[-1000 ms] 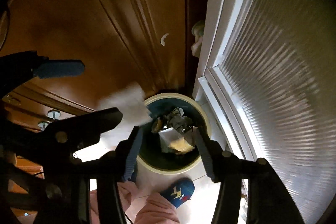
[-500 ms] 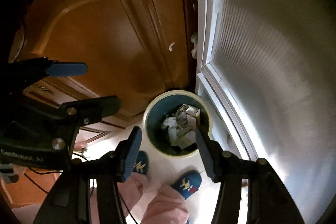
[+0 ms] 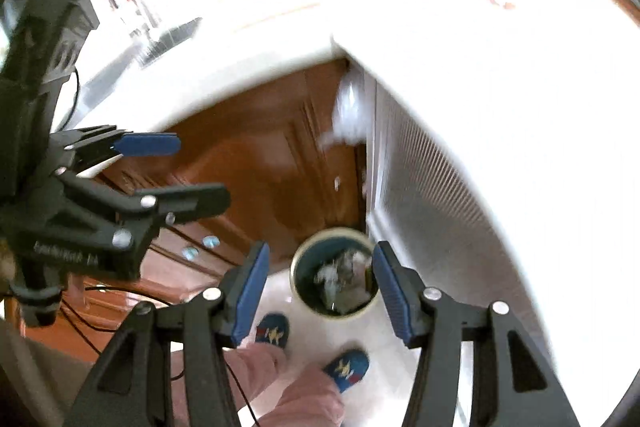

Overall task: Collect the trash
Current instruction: 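Raise both tools back over the counter toward the bottle and red bag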

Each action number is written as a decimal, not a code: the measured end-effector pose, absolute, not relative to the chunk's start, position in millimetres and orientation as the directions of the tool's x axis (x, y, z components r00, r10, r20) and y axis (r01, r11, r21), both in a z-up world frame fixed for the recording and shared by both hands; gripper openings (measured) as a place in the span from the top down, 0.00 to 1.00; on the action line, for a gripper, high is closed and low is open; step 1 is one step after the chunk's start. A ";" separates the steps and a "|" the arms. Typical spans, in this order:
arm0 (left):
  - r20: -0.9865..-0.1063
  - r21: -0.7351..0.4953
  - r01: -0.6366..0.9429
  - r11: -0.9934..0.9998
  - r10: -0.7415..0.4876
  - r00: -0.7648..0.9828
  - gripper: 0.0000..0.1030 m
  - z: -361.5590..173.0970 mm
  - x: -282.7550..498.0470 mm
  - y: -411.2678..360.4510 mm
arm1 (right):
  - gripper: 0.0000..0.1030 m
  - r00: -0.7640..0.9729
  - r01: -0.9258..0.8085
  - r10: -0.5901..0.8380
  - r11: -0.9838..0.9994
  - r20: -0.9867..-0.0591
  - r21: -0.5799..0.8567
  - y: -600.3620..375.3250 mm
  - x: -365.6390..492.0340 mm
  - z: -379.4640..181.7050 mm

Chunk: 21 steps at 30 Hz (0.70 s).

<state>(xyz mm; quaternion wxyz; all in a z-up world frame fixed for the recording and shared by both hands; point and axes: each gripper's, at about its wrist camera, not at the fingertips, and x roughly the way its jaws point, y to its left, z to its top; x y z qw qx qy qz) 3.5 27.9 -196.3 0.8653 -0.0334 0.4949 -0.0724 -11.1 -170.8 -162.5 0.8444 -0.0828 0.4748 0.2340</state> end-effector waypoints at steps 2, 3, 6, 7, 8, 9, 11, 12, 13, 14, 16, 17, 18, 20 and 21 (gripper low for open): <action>-0.830 -0.116 0.092 0.989 -0.147 0.538 0.11 -169.8 8.6 27.7 | 0.47 0.480 -0.488 0.343 0.869 -0.807 0.078 -175.7 -10.3 -137.4; -0.818 -0.110 0.091 0.990 -0.142 0.557 0.11 -155.3 11.8 27.4 | 0.46 0.503 -0.493 0.355 0.867 -0.788 0.076 -179.5 -10.3 -123.6; -0.785 -0.107 0.083 0.991 -0.136 0.604 0.11 -116.5 22.1 23.2 | 0.37 0.562 -0.501 0.372 0.864 -0.739 0.054 -187.2 -7.3 -91.0; -0.778 -0.109 0.080 0.991 -0.135 0.614 0.11 -104.2 24.7 22.3 | 0.37 0.580 -0.505 0.378 0.862 -0.722 0.045 -189.9 -5.5 -79.0; -0.773 -0.108 0.076 0.991 -0.132 0.621 0.11 -90.8 27.2 22.2 | 0.37 0.599 -0.510 0.384 0.859 -0.702 0.036 -193.4 -2.7 -64.8; -0.766 -0.103 0.070 0.992 -0.124 0.630 0.11 -78.7 32.9 19.7 | 0.37 0.610 -0.512 0.387 0.859 -0.692 0.030 -194.0 1.7 -64.3; -0.757 -0.084 0.059 0.995 -0.103 0.645 0.11 -57.0 41.0 18.9 | 0.37 0.647 -0.515 0.384 0.857 -0.659 -0.005 -201.5 11.3 -41.9; -0.753 -0.070 0.054 0.996 -0.088 0.652 0.11 -49.8 46.3 15.9 | 0.37 0.660 -0.511 0.374 0.859 -0.652 -0.024 -203.3 18.7 -39.4; -0.748 -0.059 0.053 0.997 -0.080 0.659 0.11 -41.3 54.7 11.6 | 0.37 0.685 -0.502 0.358 0.863 -0.634 -0.055 -204.6 24.9 -33.4; -0.745 -0.055 0.056 0.997 -0.078 0.663 0.11 -33.7 60.5 8.1 | 0.37 0.717 -0.493 0.343 0.865 -0.607 -0.094 -209.1 32.4 -22.7; -0.743 -0.044 0.058 0.997 -0.071 0.665 0.11 -18.7 75.4 0.1 | 0.37 0.745 -0.482 0.326 0.866 -0.582 -0.132 -209.2 41.8 -14.1; -0.742 -0.039 0.060 0.997 -0.069 0.667 0.11 -13.9 82.4 -3.2 | 0.37 0.757 -0.475 0.316 0.868 -0.572 -0.148 -212.2 52.1 -7.7; -0.740 -0.035 0.063 0.997 -0.068 0.669 0.11 -9.5 90.9 -6.9 | 0.37 0.767 -0.464 0.306 0.872 -0.563 -0.158 -215.3 63.3 -2.0; -0.733 -0.025 0.070 0.997 -0.066 0.677 0.11 -0.2 107.7 -13.7 | 0.37 0.775 -0.458 0.303 0.874 -0.555 -0.163 -221.2 74.5 4.3; -0.728 -0.012 0.077 0.997 -0.062 0.682 0.11 3.8 118.1 -17.3 | 0.37 0.783 -0.449 0.292 0.877 -0.549 -0.173 -223.3 83.1 9.6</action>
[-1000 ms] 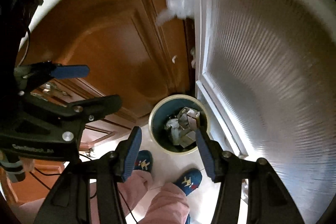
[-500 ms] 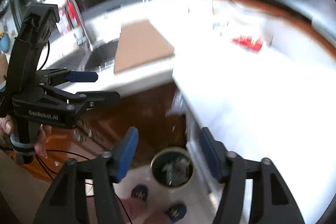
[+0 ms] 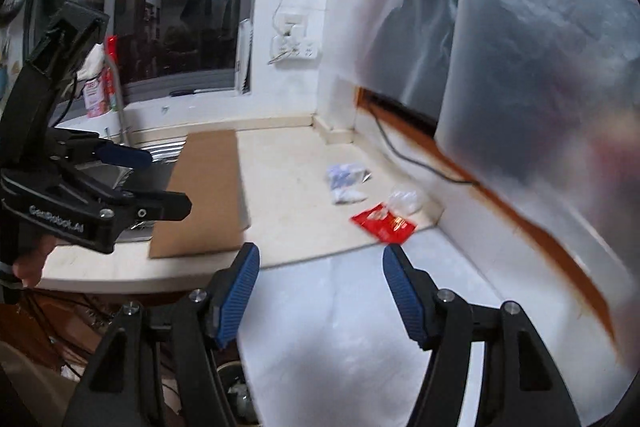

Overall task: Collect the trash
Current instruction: 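Raise both tools back over the counter toward the bottle and red bag, then grasp the white dropper bottle with the left tool while the right tool grasps the red snack bag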

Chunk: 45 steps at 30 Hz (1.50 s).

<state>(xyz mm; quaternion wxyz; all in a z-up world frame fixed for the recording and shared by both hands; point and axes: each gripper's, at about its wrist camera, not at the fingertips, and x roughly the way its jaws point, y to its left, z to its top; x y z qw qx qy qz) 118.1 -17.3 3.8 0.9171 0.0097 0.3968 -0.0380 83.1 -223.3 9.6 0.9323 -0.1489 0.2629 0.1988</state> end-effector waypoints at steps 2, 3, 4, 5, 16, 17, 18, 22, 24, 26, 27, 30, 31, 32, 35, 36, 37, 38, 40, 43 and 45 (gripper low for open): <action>-0.724 0.018 0.093 0.996 -0.051 0.688 0.11 9.2 135.1 -23.4 | 0.37 0.780 -0.448 0.282 0.875 -0.558 -0.184 -225.0 98.4 8.9; -0.720 0.035 0.107 0.994 -0.049 0.692 0.11 11.8 145.7 -26.4 | 0.37 0.777 -0.445 0.274 0.876 -0.567 -0.187 -225.4 106.8 8.1; -0.718 0.050 0.113 0.992 -0.043 0.695 0.11 11.6 154.0 -28.3 | 0.37 0.770 -0.446 0.272 0.877 -0.578 -0.181 -225.5 117.1 5.7; -0.717 0.068 0.121 0.990 -0.036 0.696 0.11 11.6 164.5 -30.1 | 0.37 0.761 -0.446 0.274 0.879 -0.588 -0.167 -226.1 128.3 4.3; -0.792 0.080 0.222 0.972 -0.074 0.606 0.11 -57.0 299.2 -25.1 | 0.37 0.677 -0.308 0.169 0.949 -0.716 -0.067 -223.8 247.5 -65.1; -0.799 0.076 0.225 0.971 -0.076 0.596 0.12 -66.1 311.4 -24.3 | 0.37 0.665 -0.282 0.161 0.958 -0.730 -0.046 -224.5 261.6 -75.1; -0.804 0.070 0.230 0.971 -0.082 0.588 0.13 -73.2 322.3 -23.8 | 0.37 0.654 -0.255 0.151 0.967 -0.742 -0.028 -225.2 275.1 -85.1; -0.821 0.050 0.254 0.966 -0.105 0.561 0.17 -103.9 368.8 -22.8 | 0.26 0.651 -0.173 0.081 0.984 -0.755 -0.043 -224.1 309.5 -112.1; -0.830 0.035 0.260 0.965 -0.117 0.546 0.19 -117.2 387.1 -22.7 | 0.23 0.661 -0.141 0.046 0.988 -0.749 -0.063 -222.1 327.3 -123.8; -0.840 0.012 0.261 0.965 -0.132 0.527 0.20 -129.0 403.3 -21.7 | 0.13 0.668 -0.115 0.018 0.990 -0.744 -0.079 -221.3 339.6 -130.0; -0.843 -0.001 0.261 0.965 -0.141 0.519 0.21 -135.2 410.6 -21.6 | 0.12 0.668 -0.101 0.004 0.991 -0.744 -0.086 -221.3 345.3 -132.5; -0.854 -0.025 0.257 0.966 -0.155 0.497 0.23 -150.9 425.0 -20.4 | 0.12 0.660 -0.064 -0.015 0.995 -0.751 -0.077 -223.0 361.5 -141.9; -0.858 -0.030 0.256 0.966 -0.156 0.489 0.24 -155.5 429.6 -19.3 | 0.12 0.654 -0.051 -0.025 0.996 -0.756 -0.077 -223.5 368.1 -146.1; -0.862 -0.037 0.255 0.966 -0.160 0.481 0.27 -159.3 432.8 -18.7 | 0.12 0.646 -0.039 -0.028 0.997 -0.763 -0.070 -224.2 374.4 -150.5; -0.875 -0.057 0.249 0.967 -0.168 0.454 0.31 -171.7 441.5 -18.2 | 0.12 0.631 -0.030 -0.030 0.998 -0.775 -0.063 -223.0 384.3 -158.6; -0.878 -0.060 0.247 0.967 -0.169 0.447 0.32 -175.3 443.9 -18.4 | 0.12 0.629 -0.029 -0.034 0.997 -0.777 -0.068 -222.0 386.3 -160.9; -0.881 -0.063 0.247 0.967 -0.170 0.441 0.32 -178.7 445.9 -18.8 | 0.12 0.625 -0.032 -0.037 0.997 -0.779 -0.073 -220.7 387.3 -163.0; -0.883 -0.065 0.247 0.967 -0.171 0.436 0.34 -181.5 447.7 -19.1 | 0.12 0.619 -0.033 -0.043 0.996 -0.784 -0.081 -219.5 388.1 -166.0; -0.891 -0.069 0.249 0.966 -0.172 0.421 0.39 -187.7 451.3 -20.5 | 0.12 0.609 -0.030 -0.056 0.995 -0.791 -0.094 -217.9 389.0 -169.9; -0.902 -0.073 0.245 0.967 -0.169 0.397 0.51 -196.3 455.9 -20.3 | 0.12 0.583 -0.021 -0.036 0.998 -0.811 -0.059 -222.7 391.2 -177.3; -0.908 -0.088 0.242 0.966 -0.177 0.380 0.66 -201.3 458.2 -18.4 | 0.12 0.579 -0.014 -0.017 0.999 -0.815 -0.031 -225.7 392.4 -176.7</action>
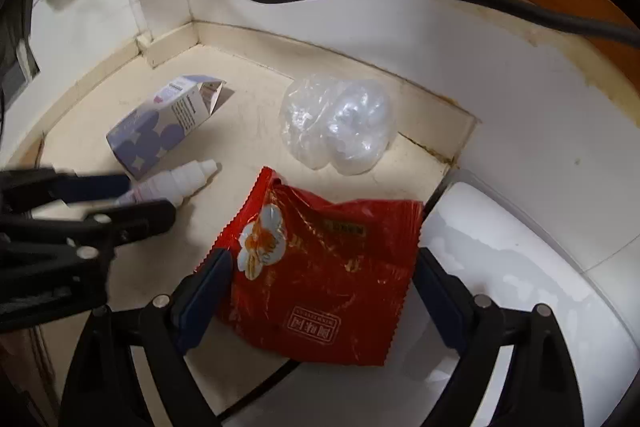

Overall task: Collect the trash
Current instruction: 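Grasp the white dropper bottle with the left tool while the right tool grasps the red snack bag, then carry the bottle and red bag down to the floor bin and open the left tool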

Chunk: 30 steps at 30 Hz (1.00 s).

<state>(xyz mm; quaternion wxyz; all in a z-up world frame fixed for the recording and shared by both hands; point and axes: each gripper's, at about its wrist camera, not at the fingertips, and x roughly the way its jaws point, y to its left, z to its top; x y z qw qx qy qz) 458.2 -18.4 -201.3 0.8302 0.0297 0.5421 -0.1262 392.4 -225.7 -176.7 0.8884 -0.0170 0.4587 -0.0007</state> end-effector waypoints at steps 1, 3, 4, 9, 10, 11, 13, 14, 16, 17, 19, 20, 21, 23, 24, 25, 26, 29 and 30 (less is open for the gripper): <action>-0.910 -0.097 0.242 0.966 -0.184 0.372 0.68 -203.8 458.4 -17.7 | 0.14 0.578 -0.012 -0.021 0.999 -0.815 -0.034 -225.7 392.6 -176.9; -0.906 -0.089 0.242 0.966 -0.180 0.384 0.74 -203.7 456.1 -17.7 | 0.25 0.586 -0.016 -0.027 0.999 -0.810 -0.045 -225.0 391.1 -176.2; -0.904 -0.102 0.241 0.965 -0.191 0.382 0.77 -204.0 454.5 -16.9 | 0.39 0.593 -0.025 -0.019 0.999 -0.805 -0.042 -223.8 390.1 -174.9; -0.891 -0.142 0.215 0.966 -0.220 0.398 0.78 -200.2 443.0 -11.3 | 0.76 0.600 -0.045 0.000 0.998 -0.800 -0.034 -221.9 384.8 -170.2; -0.888 -0.150 0.213 0.965 -0.226 0.400 0.78 -197.7 438.5 -10.6 | 0.90 0.608 -0.047 -0.001 0.998 -0.794 -0.038 -220.9 382.6 -169.3; -0.886 -0.153 0.212 0.965 -0.229 0.404 0.78 -194.6 433.4 -9.3 | 0.93 0.613 -0.056 0.006 0.998 -0.790 -0.036 -220.1 379.1 -167.3; -0.879 -0.152 0.215 0.965 -0.231 0.416 0.78 -186.0 424.6 -12.5 | 0.94 0.619 -0.053 0.017 0.998 -0.785 -0.020 -219.9 372.3 -162.9; -0.876 -0.153 0.215 0.965 -0.233 0.422 0.78 -181.3 421.5 -11.4 | 0.94 0.628 -0.055 0.029 0.998 -0.777 -0.006 -219.4 366.3 -159.0; -0.866 -0.162 0.212 0.964 -0.242 0.438 0.79 -170.1 407.6 -11.0 | 0.94 0.642 -0.062 0.048 0.998 -0.766 0.011 -217.5 355.0 -152.3; -0.862 -0.168 0.209 0.963 -0.247 0.442 0.78 -165.3 401.9 -9.8 | 0.94 0.649 -0.067 0.060 0.998 -0.759 0.021 -216.8 347.0 -147.8; -0.852 -0.190 0.200 0.961 -0.263 0.453 0.78 -154.0 385.2 -7.8 | 0.95 0.660 -0.079 0.087 0.996 -0.746 0.046 -215.4 330.1 -138.1; -0.846 -0.206 0.197 0.959 -0.275 0.456 0.79 -148.2 377.3 -6.4 | 0.95 0.663 -0.084 0.098 0.995 -0.742 0.057 -214.8 323.7 -134.2; -0.841 -0.219 0.193 0.956 -0.286 0.459 0.79 -142.6 370.0 -5.8 | 0.95 0.669 -0.090 0.112 0.993 -0.735 0.070 -214.0 313.9 -128.2; -0.831 -0.242 0.185 0.952 -0.302 0.468 0.79 -131.4 350.3 -4.5 | 0.95 0.678 -0.106 0.139 0.990 -0.721 0.091 -213.4 296.3 -118.5; -0.827 -0.246 0.182 0.952 -0.304 0.473 0.79 -125.9 341.4 -4.1 | 0.95 0.682 -0.116 0.151 0.988 -0.716 0.097 -210.6 290.9 -114.2; -0.820 -0.253 0.179 0.951 -0.309 0.482 0.79 -119.2 327.9 -4.2 | 0.95 0.687 -0.131 0.165 0.986 -0.708 0.103 -210.3 274.1 -106.1; -0.815 -0.256 0.178 0.950 -0.311 0.488 0.79 -113.9 318.9 -3.6 | 0.95 0.688 -0.144 0.178 0.984 -0.703 0.108 -209.0 265.6 -101.7; -0.799 -0.250 0.169 0.953 -0.302 0.520 0.78 -95.2 282.5 -6.3 | 0.95 0.703 -0.190 0.213 0.976 -0.679 0.110 -204.7 231.1 -84.0; -0.796 -0.242 0.161 0.957 -0.291 0.531 0.79 -91.0 271.8 -7.7 | 0.95 0.706 -0.206 0.225 0.972 -0.671 0.110 -203.6 219.2 -77.3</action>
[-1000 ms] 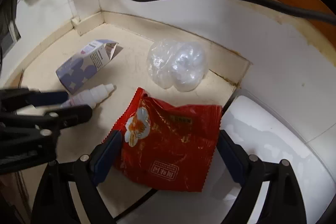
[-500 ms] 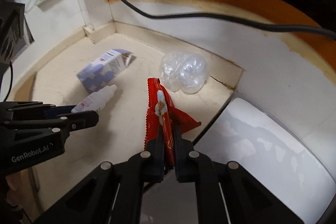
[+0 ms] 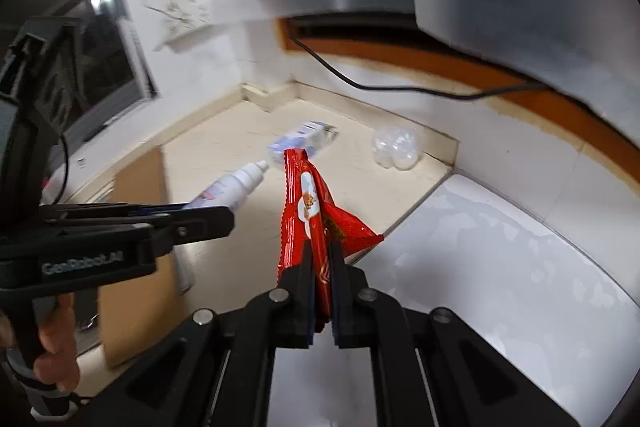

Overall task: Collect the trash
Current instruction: 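Carry the bottle and red bag down to the floor bin and open the left tool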

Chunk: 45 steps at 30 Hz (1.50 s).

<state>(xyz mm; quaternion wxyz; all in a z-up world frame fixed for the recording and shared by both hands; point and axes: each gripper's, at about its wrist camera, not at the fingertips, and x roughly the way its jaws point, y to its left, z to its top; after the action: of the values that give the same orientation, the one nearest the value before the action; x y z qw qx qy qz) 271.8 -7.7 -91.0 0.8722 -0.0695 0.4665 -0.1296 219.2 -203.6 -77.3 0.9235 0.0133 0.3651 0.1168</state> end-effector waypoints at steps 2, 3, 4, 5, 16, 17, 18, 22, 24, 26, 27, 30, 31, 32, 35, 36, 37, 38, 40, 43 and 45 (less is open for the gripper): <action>-0.785 -0.233 0.147 0.961 -0.275 0.555 0.78 -81.4 247.5 -8.6 | 0.95 0.710 -0.233 0.249 0.966 -0.659 0.114 -201.2 203.8 -68.2; -0.779 -0.232 0.142 0.962 -0.272 0.565 0.79 -78.1 238.5 -9.1 | 0.95 0.713 -0.246 0.259 0.962 -0.652 0.114 -200.2 195.3 -63.2; -0.773 -0.227 0.133 0.965 -0.262 0.579 0.79 -73.0 224.0 -10.1 | 0.95 0.715 -0.260 0.270 0.959 -0.644 0.114 -200.0 186.8 -58.2; -0.768 -0.223 0.127 0.966 -0.255 0.588 0.78 -69.3 213.2 -11.1 | 0.95 0.717 -0.275 0.284 0.954 -0.637 0.117 -199.7 176.4 -52.2; -0.746 -0.180 0.053 0.982 -0.172 0.643 0.78 -54.8 106.0 -23.1 | 0.95 0.650 -0.435 0.409 0.891 -0.640 0.128 -189.5 86.9 -39.2; -0.748 -0.177 0.045 0.983 -0.164 0.643 0.78 -55.7 96.3 -22.6 | 0.95 0.632 -0.451 0.423 0.882 -0.649 0.135 -187.8 78.2 -43.2; -0.751 -0.176 0.035 0.984 -0.157 0.642 0.78 -57.7 88.1 -21.3 | 0.95 0.625 -0.458 0.426 0.879 -0.654 0.136 -186.8 74.5 -46.1; -0.771 -0.146 0.008 0.989 -0.119 0.626 0.78 -67.2 59.3 -16.5 | 0.95 0.592 -0.481 0.431 0.867 -0.681 0.130 -180.7 54.6 -61.0; -0.782 -0.131 0.005 0.991 -0.106 0.614 0.78 -74.5 51.2 -14.9 | 0.95 0.573 -0.484 0.435 0.863 -0.695 0.141 -178.3 47.7 -68.7; -0.795 -0.125 0.002 0.992 -0.102 0.598 0.78 -82.7 41.6 -11.8 | 0.95 0.559 -0.485 0.438 0.862 -0.704 0.151 -176.3 41.2 -74.7; -0.802 -0.129 0.003 0.992 -0.106 0.588 0.78 -87.5 37.7 -9.6 | 0.95 0.555 -0.483 0.434 0.863 -0.710 0.150 -175.1 38.4 -78.0; -0.822 -0.124 -0.001 0.992 -0.102 0.560 0.78 -100.6 31.2 -4.1 | 0.95 0.542 -0.481 0.428 0.864 -0.724 0.151 -171.6 29.8 -86.4; -0.828 -0.124 0.000 0.992 -0.103 0.552 0.78 -104.9 29.6 -1.8 | 0.95 0.536 -0.475 0.420 0.867 -0.732 0.149 -170.3 28.4 -89.6; -0.833 -0.125 0.001 0.992 -0.105 0.543 0.78 -109.4 27.8 1.3 | 0.95 0.530 -0.468 0.412 0.871 -0.741 0.150 -169.0 27.0 -93.8; -0.842 -0.122 0.011 0.992 -0.110 0.528 0.78 -120.1 23.0 9.4 | 0.95 0.512 -0.439 0.389 0.885 -0.766 0.155 -164.1 23.5 -106.0; -0.846 -0.124 0.015 0.992 -0.113 0.521 0.78 -124.7 21.1 12.2 | 0.95 0.508 -0.428 0.379 0.891 -0.774 0.156 -162.1 22.6 -109.8; -0.850 -0.126 0.020 0.992 -0.119 0.513 0.78 -130.1 19.0 15.2 | 0.95 0.502 -0.416 0.369 0.896 -0.783 0.156 -159.5 21.5 -114.4; -0.853 -0.127 0.025 0.992 -0.122 0.508 0.78 -135.1 16.7 17.3 | 0.95 0.494 -0.402 0.355 0.903 -0.794 0.154 -156.3 19.6 -121.3; -0.865 -0.122 0.036 0.992 -0.124 0.486 0.78 -151.3 11.2 21.0 | 0.95 0.484 -0.386 0.335 0.911 -0.809 0.147 -151.0 16.7 -132.2; -0.883 -0.120 0.056 0.991 -0.133 0.451 0.78 -179.2 2.8 22.2 | 0.95 0.459 -0.355 0.297 0.925 -0.837 0.134 -141.8 11.5 -156.9; -0.892 -0.126 0.075 0.989 -0.146 0.428 0.78 -199.4 -1.1 21.1 | 0.95 0.439 -0.328 0.278 0.935 -0.854 0.135 -137.7 8.1 -175.6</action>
<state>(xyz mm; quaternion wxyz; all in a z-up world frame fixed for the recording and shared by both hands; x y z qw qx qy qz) -1.1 21.1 -199.4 0.8444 -0.0334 0.5306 -0.0657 8.1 -137.7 -175.6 0.8479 -0.0252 0.4985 0.1787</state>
